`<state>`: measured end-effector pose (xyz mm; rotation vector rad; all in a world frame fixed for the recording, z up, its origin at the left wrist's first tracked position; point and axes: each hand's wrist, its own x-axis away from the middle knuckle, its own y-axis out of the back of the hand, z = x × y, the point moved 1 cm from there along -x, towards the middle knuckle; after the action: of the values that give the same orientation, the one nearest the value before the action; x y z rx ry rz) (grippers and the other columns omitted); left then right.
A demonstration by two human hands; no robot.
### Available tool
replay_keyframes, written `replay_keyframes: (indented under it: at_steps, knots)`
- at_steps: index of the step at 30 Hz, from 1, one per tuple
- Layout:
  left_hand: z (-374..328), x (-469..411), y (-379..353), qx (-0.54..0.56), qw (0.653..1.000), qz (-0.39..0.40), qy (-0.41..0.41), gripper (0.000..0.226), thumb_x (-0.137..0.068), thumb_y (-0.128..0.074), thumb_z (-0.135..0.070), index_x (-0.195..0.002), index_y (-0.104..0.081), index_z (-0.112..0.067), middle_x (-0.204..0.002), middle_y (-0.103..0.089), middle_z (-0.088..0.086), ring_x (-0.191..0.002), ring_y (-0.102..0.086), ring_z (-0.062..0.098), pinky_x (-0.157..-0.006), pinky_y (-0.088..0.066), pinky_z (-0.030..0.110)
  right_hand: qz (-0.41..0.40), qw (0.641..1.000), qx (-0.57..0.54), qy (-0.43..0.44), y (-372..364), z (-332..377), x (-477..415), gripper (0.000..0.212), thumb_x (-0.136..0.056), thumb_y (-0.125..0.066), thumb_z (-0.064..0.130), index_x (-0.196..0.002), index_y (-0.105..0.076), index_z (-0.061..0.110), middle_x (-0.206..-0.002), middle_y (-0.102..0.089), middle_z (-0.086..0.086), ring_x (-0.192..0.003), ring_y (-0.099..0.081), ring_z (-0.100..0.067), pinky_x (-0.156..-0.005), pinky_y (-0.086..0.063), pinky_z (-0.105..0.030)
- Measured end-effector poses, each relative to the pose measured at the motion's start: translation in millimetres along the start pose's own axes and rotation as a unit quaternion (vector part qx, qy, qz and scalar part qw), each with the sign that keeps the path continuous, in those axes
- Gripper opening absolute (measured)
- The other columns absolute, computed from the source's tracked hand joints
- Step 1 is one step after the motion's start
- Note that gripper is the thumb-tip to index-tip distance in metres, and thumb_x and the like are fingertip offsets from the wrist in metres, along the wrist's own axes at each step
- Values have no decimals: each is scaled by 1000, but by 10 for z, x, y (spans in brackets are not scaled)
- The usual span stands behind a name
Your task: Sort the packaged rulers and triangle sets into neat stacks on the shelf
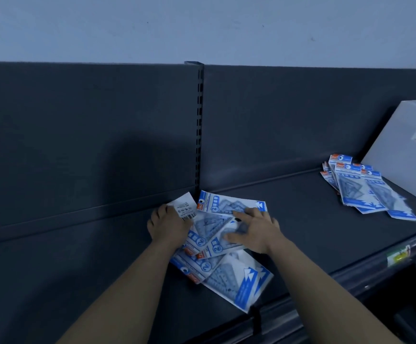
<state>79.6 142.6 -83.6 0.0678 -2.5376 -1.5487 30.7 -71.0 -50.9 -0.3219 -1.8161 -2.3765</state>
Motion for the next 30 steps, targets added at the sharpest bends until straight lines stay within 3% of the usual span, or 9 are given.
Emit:
replay_keyframes:
  at_steps: [4,8,12,16,19,21,24,27,30]
  knots:
    - [19,-45,-30,63,997,-45,-13,54,-81,-67,-44,-126,-56,-18,-136,-50,6,-127,-43,27,-105,-36,40,-29,999,-20,-26,-63,1,85,82,-73,-48,81,-145,-28,46,-151,-23,4,-139,-18,-23,-114,-16,-44]
    - [-27,-76,95,133,991,0,13,36,-78,-73,-29,-110,-62,-18,-121,-59,4,-116,-52,28,-91,-44,33,-53,997,-46,-38,-124,-9,176,75,-74,-48,80,-141,-33,51,-146,-28,5,-134,-22,-22,-112,-18,-42]
    - [-143,-59,182,319,946,36,38,32,-78,-74,-6,-106,-60,-5,-103,-63,7,-88,-61,21,-71,-45,26,-52,997,-51,-40,-148,-4,239,70,-76,-47,79,-140,-34,53,-145,-29,6,-134,-21,-22,-112,-18,-43]
    - [-48,-37,382,470,879,-36,72,35,-74,-75,4,-107,-63,-1,-103,-68,13,-81,-61,22,-68,-48,29,-31,996,-63,-49,-85,-27,296,56,-83,-44,72,-136,-40,54,-141,-32,10,-133,-22,-20,-111,-18,-39]
    - [-59,-18,711,473,869,-141,-32,26,-79,-70,3,-104,-63,-4,-100,-69,9,-80,-63,17,-72,-50,29,-28,973,-225,-50,32,-27,349,39,-95,-48,47,-129,-58,30,-137,-50,-3,-131,-40,-28,-107,-34,-37]
    - [-181,121,843,430,875,-166,-150,17,-80,-69,2,-92,-67,-10,-88,-70,4,-69,-60,1,-66,-47,19,-76,944,-313,-69,93,-23,398,33,-100,-46,28,-120,-64,9,-128,-61,-15,-120,-55,-30,-96,-44,-34]
    - [-280,338,618,355,898,-47,-254,19,-81,-67,2,-87,-73,-16,-82,-71,-5,-69,-61,-4,-63,-44,7,-138,935,-306,-117,115,-79,439,39,-102,-38,21,-119,-58,-8,-125,-59,-23,-117,-55,-34,-95,-43,-35]
    - [-194,468,301,201,912,141,-329,27,-80,-63,1,-98,-76,-16,-97,-74,0,-88,-70,13,-82,-56,26,-135,934,-300,-142,86,-161,480,39,-102,-35,20,-108,-59,-10,-109,-63,-23,-104,-58,-34,-86,-43,-35]
    - [-96,514,247,188,922,201,-271,32,-82,-57,-1,-108,-72,-11,-103,-72,5,-78,-67,8,-76,-55,24,-129,940,-288,-133,73,-211,532,36,-102,-39,25,-84,-61,4,-83,-59,-7,-88,-53,-24,-76,-38,-30]
